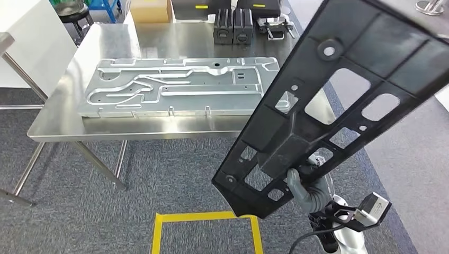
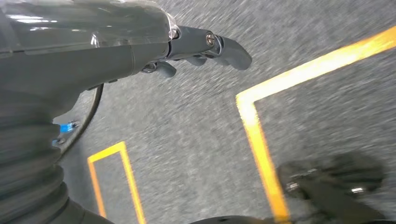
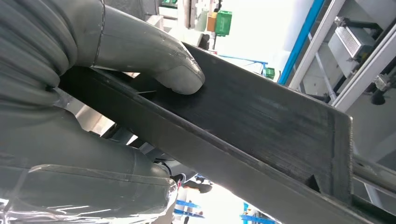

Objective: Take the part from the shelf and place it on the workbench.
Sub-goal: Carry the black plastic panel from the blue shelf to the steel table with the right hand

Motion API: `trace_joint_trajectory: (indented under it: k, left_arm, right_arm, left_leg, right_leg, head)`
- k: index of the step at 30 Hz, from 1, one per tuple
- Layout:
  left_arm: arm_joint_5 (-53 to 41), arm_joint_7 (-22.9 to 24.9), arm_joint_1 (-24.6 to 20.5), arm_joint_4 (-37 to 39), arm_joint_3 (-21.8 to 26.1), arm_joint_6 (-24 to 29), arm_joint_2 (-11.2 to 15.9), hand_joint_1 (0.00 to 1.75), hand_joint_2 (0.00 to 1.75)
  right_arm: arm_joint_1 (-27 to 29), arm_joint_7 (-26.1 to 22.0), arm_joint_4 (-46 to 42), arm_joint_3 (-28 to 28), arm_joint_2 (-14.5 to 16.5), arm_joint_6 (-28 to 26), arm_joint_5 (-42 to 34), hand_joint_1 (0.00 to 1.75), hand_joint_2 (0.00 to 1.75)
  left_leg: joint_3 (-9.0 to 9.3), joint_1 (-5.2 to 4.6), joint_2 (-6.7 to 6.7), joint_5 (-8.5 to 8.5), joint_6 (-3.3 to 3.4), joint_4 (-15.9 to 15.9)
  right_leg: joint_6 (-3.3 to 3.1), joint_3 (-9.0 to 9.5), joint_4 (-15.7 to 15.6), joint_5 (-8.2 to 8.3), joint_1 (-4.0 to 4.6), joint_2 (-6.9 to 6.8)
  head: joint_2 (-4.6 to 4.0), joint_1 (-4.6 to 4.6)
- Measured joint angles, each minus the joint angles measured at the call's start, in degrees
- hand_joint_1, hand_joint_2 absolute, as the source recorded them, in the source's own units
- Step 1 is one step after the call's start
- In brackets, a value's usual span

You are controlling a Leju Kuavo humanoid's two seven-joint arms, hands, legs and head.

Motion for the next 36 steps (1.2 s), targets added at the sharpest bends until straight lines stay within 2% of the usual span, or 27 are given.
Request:
trace_joint_trajectory:
  k: [1,3,4,5,6,7,8,9,10,11,13,15,18,19,20,21,23,24,26,27,28,30,32,34,35,36]
  left_arm:
    - [-0.04,-0.08,-0.04,0.0,0.0,-0.02,0.01,0.0,1.75]
    - [-0.05,-0.19,-0.06,0.0,0.0,-0.05,0.01,0.0,1.75]
    - [-0.05,-0.22,0.01,0.0,0.0,-0.07,0.0,0.0,1.75]
    - [-0.05,-0.26,0.09,0.0,0.0,-0.07,-0.01,0.0,1.75]
    - [-0.05,-0.29,0.14,0.0,0.01,-0.07,-0.03,0.0,1.75]
    - [-0.05,-0.31,0.2,0.0,0.01,-0.08,-0.04,0.0,1.75]
    - [-0.05,-0.36,0.19,0.01,0.01,-0.09,-0.05,0.0,1.75]
    - [-0.05,-0.5,0.11,0.01,0.01,-0.11,-0.07,0.0,1.75]
    - [-0.05,-0.73,-0.01,0.02,0.01,-0.18,-0.06,0.0,1.75]
    - [-0.07,-1.06,-0.14,0.02,0.01,-0.27,-0.06,0.0,1.75]
    - [-0.21,-1.57,-0.29,0.02,0.03,-0.4,-0.03,0.0,1.75]
    - [-0.51,-1.71,-0.44,0.02,0.05,-0.46,-0.02,0.0,1.75]
    - [0.85,-1.59,-1.18,-0.28,0.49,-0.05,0.59,0.0,1.75]
    - [4.04,-1.37,-1.45,-0.45,0.51,0.41,0.98,0.0,1.75]
    - [9.45,-1.13,-1.64,-0.59,-0.05,0.93,1.37,0.0,1.75]
    - [16.52,-0.99,-1.61,-0.61,-1.71,1.32,1.55,0.0,1.75]
    - [29.82,-1.28,-1.4,-0.52,-8.11,1.93,1.73,0.0,1.75]
    - [33.19,-1.6,-1.32,-0.52,-12.23,2.14,1.86,0.0,1.75]
    - [32.88,-2.06,-1.25,-0.5,-19.55,2.22,2.03,0.0,1.75]
    - [30.9,-2.17,-1.36,-0.49,-22.38,2.02,2.04,0.0,1.75]
    - [28.97,-2.11,-1.6,-0.48,-24.66,1.63,2.02,0.0,1.75]
    - [26.43,-1.72,-2.32,-0.48,-28.44,0.78,1.98,0.0,1.75]
    - [25.45,-1.32,-2.91,-0.48,-31.29,0.4,1.99,0.0,1.75]
    - [25.3,-1.3,-3.13,-0.48,-32.95,0.45,2.02,0.0,1.75]
    - [25.33,-1.41,-3.12,-0.48,-33.49,0.52,2.02,0.0,1.75]
    - [25.36,-1.52,-3.09,-0.48,-33.88,0.6,2.02,0.0,1.75]
  right_arm:
    - [0.27,0.0,-0.08,-0.02,0.01,-0.07,0.04,1.75,1.75]
    - [0.94,0.02,-0.16,-0.03,0.02,-0.04,0.09,1.75,1.75]
    - [1.18,0.04,-0.16,-0.04,0.02,0.01,0.11,1.75,1.75]
    - [1.27,0.06,-0.16,-0.05,0.02,0.09,0.13,1.75,1.75]
    - [1.23,0.09,-0.15,-0.05,0.02,0.21,0.13,1.75,1.75]
    - [1.1,0.14,-0.14,-0.05,0.03,0.31,0.14,1.75,1.75]
    - [0.93,0.18,-0.12,-0.05,0.03,0.44,0.14,1.75,1.75]
    - [0.73,0.28,-0.08,-0.04,0.04,0.53,0.19,1.75,1.75]
    - [0.51,0.43,-0.06,-0.04,0.04,0.57,0.26,1.75,1.75]
    - [0.17,0.64,-0.07,-0.04,0.04,0.53,0.45,1.75,1.75]
    - [-1.31,1.21,-0.08,-0.04,-0.03,0.12,1.24,1.75,1.75]
    - [-4.53,2.28,0.29,-0.03,-0.62,-1.2,2.79,1.75,1.75]
    - [-11.58,4.21,2.1,-0.02,-2.48,-5.11,7.22,1.75,1.75]
    - [-14.76,5.1,3.28,0.02,-3.27,-6.5,9.39,1.75,1.75]
    - [-18.6,6.3,4.87,0.13,-4.27,-7.97,12.02,1.75,1.75]
    - [-23.1,7.74,6.84,0.38,-5.31,-9.6,15.17,1.75,1.75]
    - [-32.36,11.1,11.48,1.19,-7.69,-14.15,23.98,1.75,1.75]
    - [-37.57,13.06,14.67,2.02,-9.12,-17.2,30.53,1.75,1.75]
    - [-50.4,17.34,24.3,5.8,-11.87,-23.22,48.3,1.75,1.75]
    - [-57.68,19.16,30.5,8.59,-13.05,-25.56,58.79,1.75,1.75]
    - [-64.35,20.17,36.63,11.49,-13.76,-26.82,68.22,1.75,1.75]
    - [-73.67,20.13,46.75,16.17,-14.5,-27.89,80.18,1.75,1.75]
    - [-77.68,19.4,54.34,19.69,-14.45,-29.46,80.96,1.75,1.75]
    - [-78.32,19.02,60.37,22.28,-13.98,-31.73,76.98,1.75,1.75]
    - [-78.09,18.9,62.94,23.22,-13.63,-32.74,75.59,1.75,1.75]
    - [-77.79,18.92,65.31,24.0,-13.17,-33.61,74.91,1.75,1.75]
  left_leg:
    - [0.71,0.03,0.01,-0.62,0.14,-0.12]
    - [2.25,0.09,-0.06,-1.97,0.17,-0.26]
    - [3.18,0.15,-0.11,-2.72,0.1,-0.29]
    - [4.17,0.23,-0.15,-3.5,-0.02,-0.31]
    - [5.22,0.32,-0.16,-4.3,-0.18,-0.33]
    - [6.17,0.4,-0.16,-5.04,-0.38,-0.38]
    - [7.11,0.43,-0.17,-5.74,-0.62,-0.33]
    - [7.72,0.41,-0.22,-6.32,-0.92,-0.45]
    - [8.23,0.36,-0.26,-6.72,-1.26,-0.66]
    - [8.63,0.31,-0.28,-6.79,-1.67,-0.64]
    - [8.82,0.26,-0.16,-6.55,-2.36,-0.14]
    - [7.08,0.32,0.06,-7.22,-2.82,3.49]
    - [0.53,0.52,0.2,-11.91,-3.43,13.54]
    - [-1.31,0.55,0.21,-12.8,-3.49,15.51]
    - [-2.3,0.55,0.22,-12.46,-3.42,15.71]
    - [-2.32,0.53,0.23,-10.83,-3.18,13.93]
    - [-0.4,0.31,0.45,-5.7,-2.27,6.76]
    - [0.35,0.13,0.64,-4.28,-1.91,3.69]
    - [0.33,-0.34,0.92,-3.14,-1.35,1.03]
    - [-0.07,-0.48,0.87,-3.02,-1.2,1.01]
    - [-0.22,-0.41,0.78,-2.12,-0.94,0.83]
    - [-0.02,0.0,0.53,-0.8,-0.49,0.35]
    - [0.26,0.3,0.31,-0.49,-0.22,0.05]
    - [0.43,0.34,0.19,-0.65,-0.11,0.07]
    - [0.56,0.34,0.13,-0.81,-0.09,0.09]
    - [0.77,0.31,0.03,-1.02,-0.11,0.11]
  right_leg:
    - [0.35,-2.65,3.09,-1.06,-0.14,-0.12]
    - [0.91,-7.28,6.67,-4.89,-0.5,-0.21]
    - [1.08,-8.7,6.57,-6.31,-0.64,-0.28]
    - [1.17,-9.41,5.16,-6.55,-0.74,-0.35]
    - [1.22,-9.51,2.58,-5.23,-0.8,-0.44]
    - [1.14,-9.21,-0.85,-2.07,-0.83,-0.57]
    - [0.94,-8.79,-4.05,2.01,-0.79,-0.71]
    - [0.55,-8.36,-6.38,5.32,-0.66,-0.82]
    - [0.05,-8.09,-7.71,7.78,-0.53,-0.88]
    - [-0.46,-7.88,-8.11,8.65,-0.43,-0.84]
    - [-1.38,-7.23,-8.6,8.64,-0.54,-0.6]
    - [-2.03,-6.53,-9.18,8.54,-0.75,-0.43]
    - [-2.46,-6.25,-9.38,8.21,-0.77,-0.38]
    - [-2.5,-6.27,-9.34,8.13,-0.73,-0.37]
    - [-2.51,-6.32,-9.26,8.08,-0.67,-0.3]
    - [-2.49,-6.34,-9.17,8.06,-0.61,-0.19]
    - [-2.31,-6.26,-8.99,8.03,-0.51,-0.09]
    - [-2.08,-6.35,-8.83,8.08,-0.46,-0.14]
    - [-1.35,-7.11,-8.48,8.3,-0.56,-0.24]
    - [-0.93,-7.55,-8.36,8.41,-0.63,-0.23]
    - [-0.56,-7.83,-8.29,8.43,-0.64,-0.32]
    - [0.08,-8.37,-6.98,7.54,-0.53,-0.56]
    - [0.55,-10.76,-1.81,4.85,-0.56,-0.68]
    - [0.82,-14.48,5.03,2.38,-0.76,-0.69]
    - [0.85,-15.66,6.7,2.38,-0.82,-0.7]
    - [0.79,-15.85,6.28,3.43,-0.84,-0.7]
  head:
    - [0.0,0.0]
    - [0.0,0.0]
    - [0.0,0.0]
    - [0.0,0.0]
    - [0.0,0.0]
    - [0.0,0.0]
    - [0.0,-0.01]
    - [0.0,-0.01]
    - [0.0,-0.01]
    - [0.0,-0.02]
    - [0.0,-0.02]
    - [0.0,-0.03]
    - [0.0,-0.02]
    - [0.0,-0.02]
    - [0.0,-0.02]
    - [0.0,-0.02]
    - [0.0,-0.02]
    - [0.0,-0.02]
    - [0.0,-0.02]
    - [0.0,-0.02]
    - [0.0,-0.01]
    - [0.0,-0.01]
    - [0.0,-0.01]
    - [0.0,-0.01]
    - [0.0,-0.01]
    - [0.0,-0.01]
